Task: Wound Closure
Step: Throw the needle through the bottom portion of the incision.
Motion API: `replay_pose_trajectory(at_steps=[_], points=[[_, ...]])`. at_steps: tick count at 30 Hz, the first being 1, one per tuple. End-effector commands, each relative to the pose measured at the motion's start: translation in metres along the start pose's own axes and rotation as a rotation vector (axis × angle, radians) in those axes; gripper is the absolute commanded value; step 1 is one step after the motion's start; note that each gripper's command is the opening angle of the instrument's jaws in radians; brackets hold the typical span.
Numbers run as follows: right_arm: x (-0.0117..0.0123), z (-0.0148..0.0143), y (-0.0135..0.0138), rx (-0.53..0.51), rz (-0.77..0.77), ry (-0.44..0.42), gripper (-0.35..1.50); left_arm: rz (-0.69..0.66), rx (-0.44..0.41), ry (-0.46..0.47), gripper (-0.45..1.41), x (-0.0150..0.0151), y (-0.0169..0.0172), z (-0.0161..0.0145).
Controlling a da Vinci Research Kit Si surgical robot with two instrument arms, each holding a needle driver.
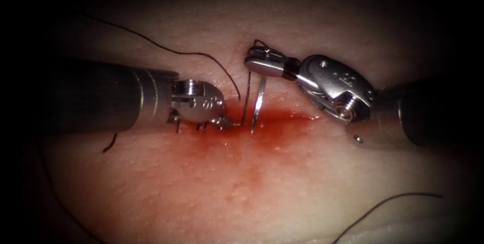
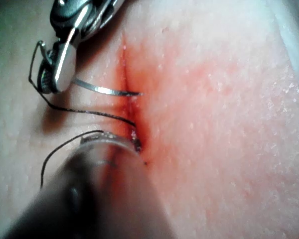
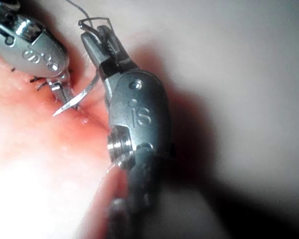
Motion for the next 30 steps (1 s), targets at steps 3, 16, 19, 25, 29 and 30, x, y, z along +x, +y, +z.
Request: replay_pose_trajectory(at_steps=[3,16,19,25,29,30], points=[[-0.0014,0.0014,-0.0002,-0.007,-0.054,0.008,-0.35,-0.023,0.011,-0.004,0.00,0.0002,-0.0004,0.0005],[-0.0013,0.0018,-0.0005,-0.013,-0.183,0.012,-0.35,-0.057,0.016,-0.007,0.41,0.0005,0.0002,0.0004],[-0.0015,0.0019,-0.0009,-0.020,-0.245,0.013,-0.35,-0.063,0.017,-0.008,0.41,0.0005,0.0003,0.0003],[-0.0017,0.0027,-0.0015,-0.034,-0.323,0.017,-0.35,-0.068,0.018,-0.009,0.36,0.0005,0.0005,0.0001],[-0.0020,0.0028,-0.0019,-0.033,-0.345,0.016,-0.35,-0.073,0.017,-0.009,0.36,0.0005,0.0005,0.0000],[-0.0021,0.0027,-0.0020,-0.033,-0.346,0.017,-0.35,-0.073,0.017,-0.009,0.36,0.0005,0.0005,0.0000]])
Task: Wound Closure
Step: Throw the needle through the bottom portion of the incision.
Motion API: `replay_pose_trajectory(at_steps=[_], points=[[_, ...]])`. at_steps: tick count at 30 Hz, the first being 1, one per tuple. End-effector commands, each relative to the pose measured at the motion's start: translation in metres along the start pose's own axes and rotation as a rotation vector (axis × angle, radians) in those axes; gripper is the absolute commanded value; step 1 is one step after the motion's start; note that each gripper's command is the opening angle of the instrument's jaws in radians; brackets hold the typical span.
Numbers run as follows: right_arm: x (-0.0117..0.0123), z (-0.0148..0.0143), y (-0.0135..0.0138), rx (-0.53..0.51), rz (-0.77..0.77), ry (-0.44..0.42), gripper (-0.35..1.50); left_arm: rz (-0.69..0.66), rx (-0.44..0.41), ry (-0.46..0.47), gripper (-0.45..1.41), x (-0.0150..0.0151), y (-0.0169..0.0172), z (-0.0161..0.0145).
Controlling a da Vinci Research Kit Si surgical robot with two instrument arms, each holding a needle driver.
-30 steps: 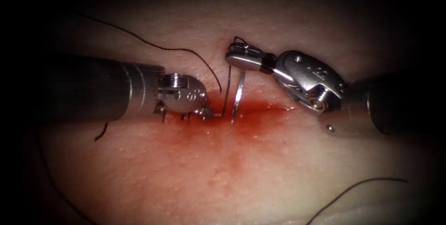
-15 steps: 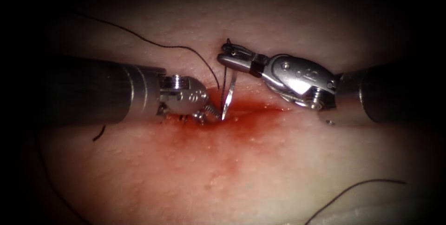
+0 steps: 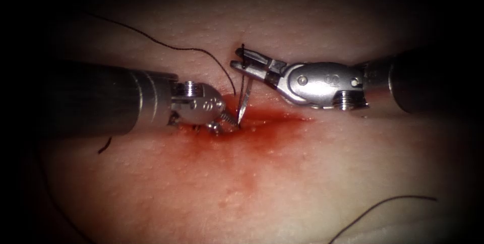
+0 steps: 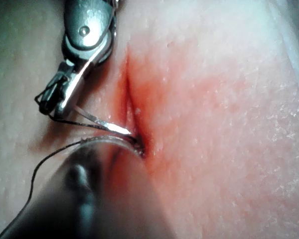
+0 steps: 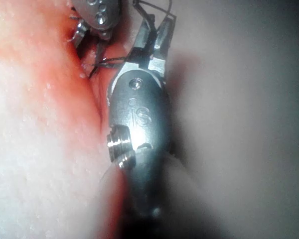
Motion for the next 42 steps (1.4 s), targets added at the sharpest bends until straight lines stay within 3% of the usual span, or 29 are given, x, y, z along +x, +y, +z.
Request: replay_pose_trajectory(at_steps=[1,7,23,25,32,37,42], points=[[-0.0008,0.0005,-0.0007,0.005,-0.005,0.000,-0.35,0.000,0.001,0.001,0.36,0.0003,-0.0006,0.0005],[-0.0022,0.0002,-0.0029,0.027,-0.031,-0.021,-0.35,-0.002,0.005,-0.003,0.36,0.0005,-0.0007,0.0005],[-0.0035,-0.0007,-0.0046,0.050,0.000,-0.034,-0.35,-0.022,0.058,0.062,0.37,0.0020,0.0000,-0.0019],[-0.0031,-0.0007,-0.0040,0.043,0.020,-0.026,-0.35,-0.037,0.103,0.110,0.47,0.0025,-0.0002,-0.0031],[-0.0025,-0.0010,-0.0027,0.045,0.072,-0.022,-0.35,-0.052,0.228,0.220,0.47,0.0033,0.0004,-0.0067],[-0.0026,-0.0014,-0.0023,0.043,0.095,-0.025,-0.35,-0.041,0.357,0.322,0.34,0.0043,0.0017,-0.0100],[-0.0026,-0.0011,-0.0017,0.034,0.144,-0.034,-0.35,-0.033,0.402,0.332,0.21,0.0051,0.0048,-0.0097]])
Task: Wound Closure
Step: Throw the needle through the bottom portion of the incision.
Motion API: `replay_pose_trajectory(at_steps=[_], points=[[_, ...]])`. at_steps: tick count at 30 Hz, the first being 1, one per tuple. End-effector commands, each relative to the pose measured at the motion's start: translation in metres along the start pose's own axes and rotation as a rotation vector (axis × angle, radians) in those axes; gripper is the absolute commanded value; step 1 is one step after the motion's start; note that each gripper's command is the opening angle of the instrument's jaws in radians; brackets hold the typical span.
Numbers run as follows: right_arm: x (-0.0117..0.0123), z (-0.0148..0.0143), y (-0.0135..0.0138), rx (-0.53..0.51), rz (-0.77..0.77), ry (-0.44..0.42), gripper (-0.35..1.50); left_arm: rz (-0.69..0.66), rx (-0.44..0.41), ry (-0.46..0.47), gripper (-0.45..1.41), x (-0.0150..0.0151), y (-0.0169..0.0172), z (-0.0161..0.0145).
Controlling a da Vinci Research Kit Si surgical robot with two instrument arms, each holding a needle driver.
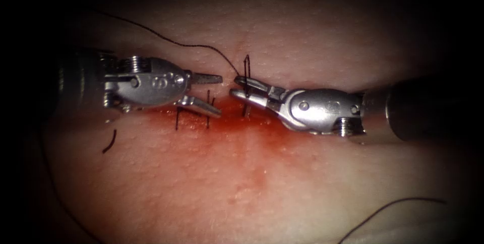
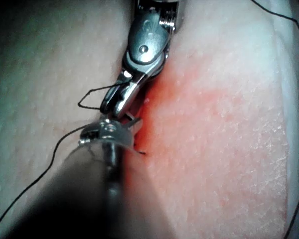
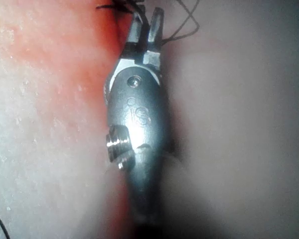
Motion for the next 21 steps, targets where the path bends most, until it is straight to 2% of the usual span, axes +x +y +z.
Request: replay_pose_trajectory(at_steps=[1,13,21], points=[[-0.0005,0.0009,-0.0001,-0.005,0.020,-0.001,-0.35,0.005,0.001,0.002,0.19,0.0000,0.0002,0.0008],[-0.0005,0.0015,0.0014,-0.018,0.120,-0.025,-0.35,0.049,-0.020,0.039,-0.03,-0.0029,0.0077,0.0035],[-0.0003,0.0015,0.0026,0.001,0.178,-0.031,-0.35,0.048,-0.025,0.046,-0.03,-0.0026,0.0081,0.0046]])
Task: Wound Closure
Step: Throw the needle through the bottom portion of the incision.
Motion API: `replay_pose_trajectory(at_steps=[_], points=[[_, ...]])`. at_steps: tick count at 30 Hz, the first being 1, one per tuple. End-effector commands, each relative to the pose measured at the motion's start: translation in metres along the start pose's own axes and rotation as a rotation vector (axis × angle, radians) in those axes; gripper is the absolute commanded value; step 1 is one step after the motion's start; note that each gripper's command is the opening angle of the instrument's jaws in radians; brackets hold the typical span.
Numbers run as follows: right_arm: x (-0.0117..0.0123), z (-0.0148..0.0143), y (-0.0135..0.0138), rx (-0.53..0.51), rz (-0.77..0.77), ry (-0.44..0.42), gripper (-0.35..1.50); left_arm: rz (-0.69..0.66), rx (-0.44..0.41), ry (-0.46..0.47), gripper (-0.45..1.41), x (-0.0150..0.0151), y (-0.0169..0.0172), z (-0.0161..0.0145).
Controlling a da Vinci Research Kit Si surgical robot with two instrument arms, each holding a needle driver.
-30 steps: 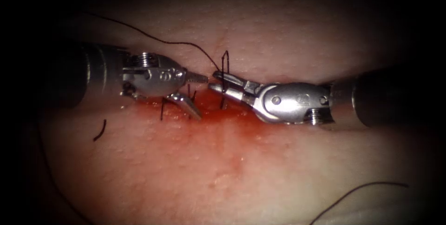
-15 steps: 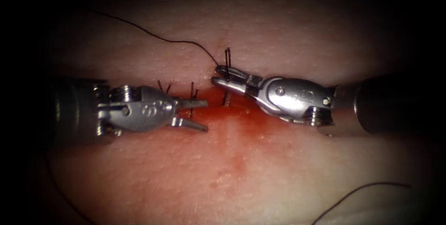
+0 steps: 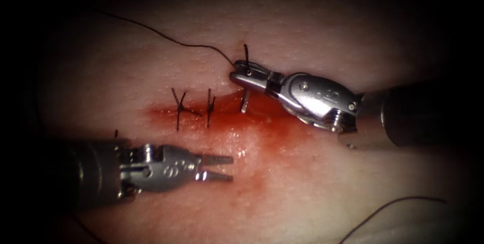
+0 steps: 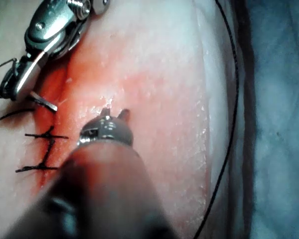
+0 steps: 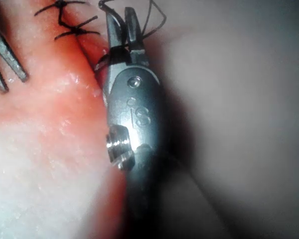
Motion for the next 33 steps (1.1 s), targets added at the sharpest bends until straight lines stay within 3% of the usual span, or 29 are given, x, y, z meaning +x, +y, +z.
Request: replay_pose_trajectory(at_steps=[1,10,33], points=[[-0.0005,0.0007,-0.0001,0.002,0.002,0.002,-0.35,0.000,0.000,0.000,-0.03,-0.0001,-0.0001,0.0007],[-0.0005,0.0007,0.0001,0.087,0.016,-0.006,-0.35,0.002,-0.003,0.004,-0.03,-0.0006,-0.0008,0.0013],[-0.0004,0.0015,0.0007,0.070,0.219,-0.018,-0.35,-0.002,-0.006,-0.012,-0.05,-0.0029,-0.0011,0.0028]])
